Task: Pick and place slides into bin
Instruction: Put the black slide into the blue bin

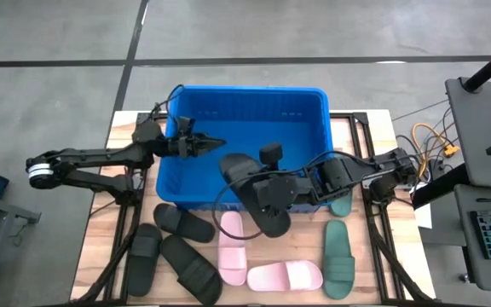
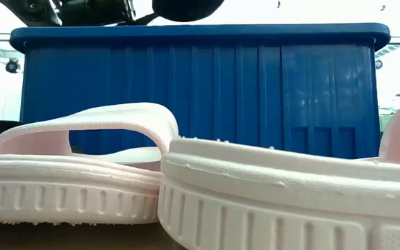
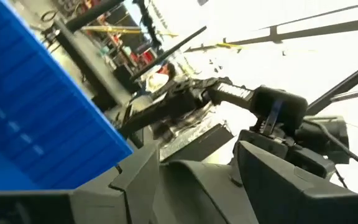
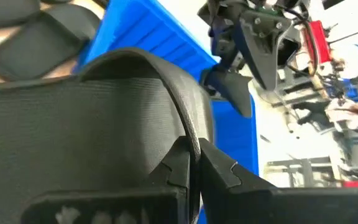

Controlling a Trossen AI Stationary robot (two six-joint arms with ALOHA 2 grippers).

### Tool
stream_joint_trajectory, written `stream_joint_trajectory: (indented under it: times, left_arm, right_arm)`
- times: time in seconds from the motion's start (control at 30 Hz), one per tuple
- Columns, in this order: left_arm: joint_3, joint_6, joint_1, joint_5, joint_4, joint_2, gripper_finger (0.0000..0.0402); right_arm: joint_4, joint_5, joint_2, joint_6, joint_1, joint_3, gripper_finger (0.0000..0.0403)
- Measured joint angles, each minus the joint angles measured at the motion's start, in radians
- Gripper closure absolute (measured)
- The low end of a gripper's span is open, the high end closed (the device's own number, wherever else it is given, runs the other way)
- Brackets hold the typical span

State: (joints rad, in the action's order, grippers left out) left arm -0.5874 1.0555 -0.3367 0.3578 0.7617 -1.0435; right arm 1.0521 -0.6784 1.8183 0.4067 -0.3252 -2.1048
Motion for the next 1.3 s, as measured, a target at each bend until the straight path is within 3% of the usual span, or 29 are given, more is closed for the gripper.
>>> stream_joint_trajectory:
  times: [0.27,0.4,0.73,0.87,1.07,1.3]
  left_arm:
    - [-0.001,-0.068,-0.005,0.002,0.23,0.005,0.0202]
    - [-0.001,-0.074,-0.004,0.004,0.235,0.029,0.0202]
    - [0.004,-0.275,-0.002,0.052,0.293,0.185,0.0202]
    - [0.004,-0.359,-0.003,0.007,0.206,0.268,0.0203]
    - [-0.014,-0.518,-0.003,-0.084,-0.126,0.393,0.0203]
    - [-0.021,-0.655,-0.003,-0.203,-0.345,0.485,0.0204]
  right_arm:
    - [0.045,-0.098,-0.002,-0.084,0.003,0.0,0.0394]
    - [0.053,-0.127,-0.005,-0.114,0.013,0.0,0.0394]
    - [0.072,-0.145,-0.028,-0.222,0.068,0.0,0.0394]
    - [0.078,-0.138,-0.051,-0.25,0.101,0.0,0.0394]
    - [0.084,-0.134,-0.087,-0.225,0.155,0.0,0.0394]
    - [0.129,-0.126,-0.1,-0.213,0.219,0.0,0.0394]
